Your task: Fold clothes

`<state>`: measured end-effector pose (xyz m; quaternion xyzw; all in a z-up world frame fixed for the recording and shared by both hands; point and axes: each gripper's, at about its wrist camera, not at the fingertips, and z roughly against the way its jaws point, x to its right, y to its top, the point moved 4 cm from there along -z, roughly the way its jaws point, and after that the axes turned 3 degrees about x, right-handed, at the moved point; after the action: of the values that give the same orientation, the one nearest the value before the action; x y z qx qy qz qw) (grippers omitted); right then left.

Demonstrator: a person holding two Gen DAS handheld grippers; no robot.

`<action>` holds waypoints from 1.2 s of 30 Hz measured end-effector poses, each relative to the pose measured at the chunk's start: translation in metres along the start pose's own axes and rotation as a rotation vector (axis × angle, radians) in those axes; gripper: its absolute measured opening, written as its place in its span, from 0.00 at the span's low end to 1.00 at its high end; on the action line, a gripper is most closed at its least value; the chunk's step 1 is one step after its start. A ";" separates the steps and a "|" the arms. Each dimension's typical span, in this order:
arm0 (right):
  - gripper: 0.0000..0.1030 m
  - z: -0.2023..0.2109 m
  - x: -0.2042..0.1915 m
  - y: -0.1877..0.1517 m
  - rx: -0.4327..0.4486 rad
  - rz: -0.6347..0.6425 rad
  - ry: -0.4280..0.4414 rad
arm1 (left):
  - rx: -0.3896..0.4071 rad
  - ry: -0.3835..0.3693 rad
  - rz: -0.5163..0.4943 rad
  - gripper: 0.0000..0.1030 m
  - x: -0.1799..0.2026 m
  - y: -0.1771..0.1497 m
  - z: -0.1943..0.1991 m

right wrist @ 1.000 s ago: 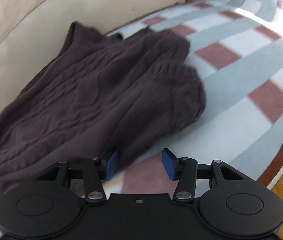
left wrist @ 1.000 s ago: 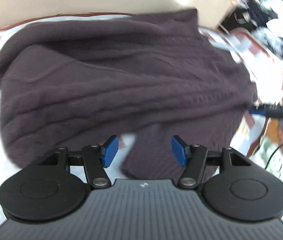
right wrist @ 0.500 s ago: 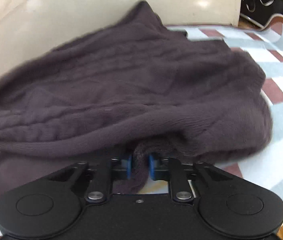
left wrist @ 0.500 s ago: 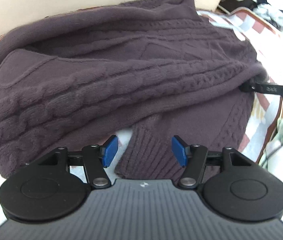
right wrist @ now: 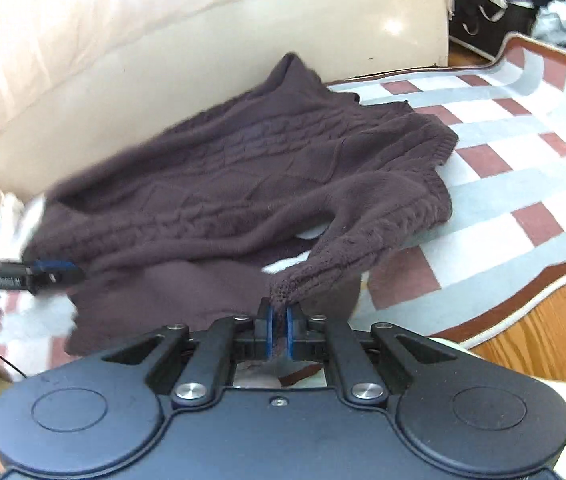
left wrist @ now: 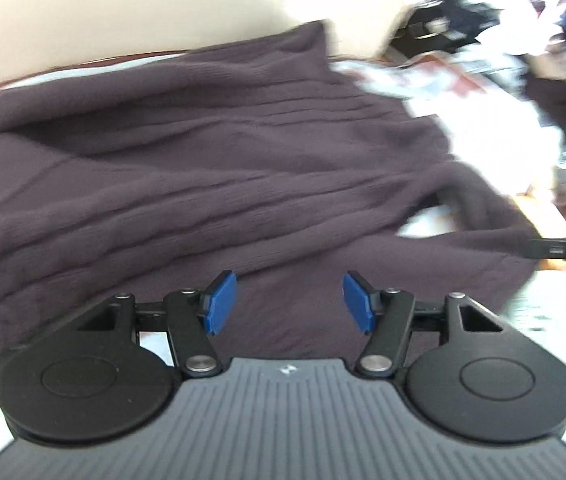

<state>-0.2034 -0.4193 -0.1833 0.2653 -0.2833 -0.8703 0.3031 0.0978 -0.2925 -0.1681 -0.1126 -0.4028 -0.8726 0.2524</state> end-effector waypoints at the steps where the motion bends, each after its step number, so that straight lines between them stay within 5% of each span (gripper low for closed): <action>1: 0.07 0.003 0.004 0.001 0.012 -0.051 0.045 | 0.001 -0.040 -0.006 0.64 0.006 0.001 0.000; 5: 0.08 0.009 0.015 0.005 -0.014 -0.202 0.261 | -0.016 -0.038 -0.072 0.65 0.026 -0.002 -0.007; 7: 0.08 0.010 0.016 0.001 -0.053 -0.178 0.287 | -0.031 -0.002 -0.109 0.66 0.031 -0.007 -0.010; 12: 0.08 -0.013 0.035 -0.015 -0.183 -0.115 0.119 | -0.100 0.108 -0.142 0.70 0.031 -0.016 -0.028; 18: 0.08 -0.011 0.041 -0.009 -0.128 -0.195 0.216 | -0.125 0.109 0.028 0.80 0.012 -0.015 -0.041; 22: 0.08 -0.005 0.050 -0.004 -0.076 -0.212 0.262 | -0.143 0.057 0.042 0.91 0.016 -0.018 -0.046; 26: 0.08 -0.017 0.048 -0.005 -0.051 -0.220 0.291 | -0.171 0.038 0.026 0.91 0.026 -0.033 -0.057; 27: 0.08 -0.020 0.047 -0.005 -0.050 -0.216 0.296 | -0.167 0.056 -0.006 0.88 0.031 -0.035 -0.058; 29: 0.08 -0.020 0.042 -0.003 -0.052 -0.181 0.294 | -0.170 0.094 -0.093 0.55 0.042 -0.039 -0.057; 30: 0.08 -0.019 0.039 -0.001 -0.050 -0.161 0.288 | -0.179 0.114 -0.145 0.14 0.048 -0.040 -0.056; 31: 0.09 -0.017 0.038 0.000 -0.047 -0.147 0.281 | -0.195 0.132 -0.182 0.03 0.053 -0.041 -0.053; 36: 0.08 -0.006 0.047 0.010 -0.032 -0.095 0.129 | -0.159 0.051 -0.139 0.03 0.077 -0.024 0.016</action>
<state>-0.2280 -0.4598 -0.1950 0.3291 -0.2365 -0.8692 0.2833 0.0198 -0.2940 -0.1420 -0.0817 -0.3327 -0.9197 0.1920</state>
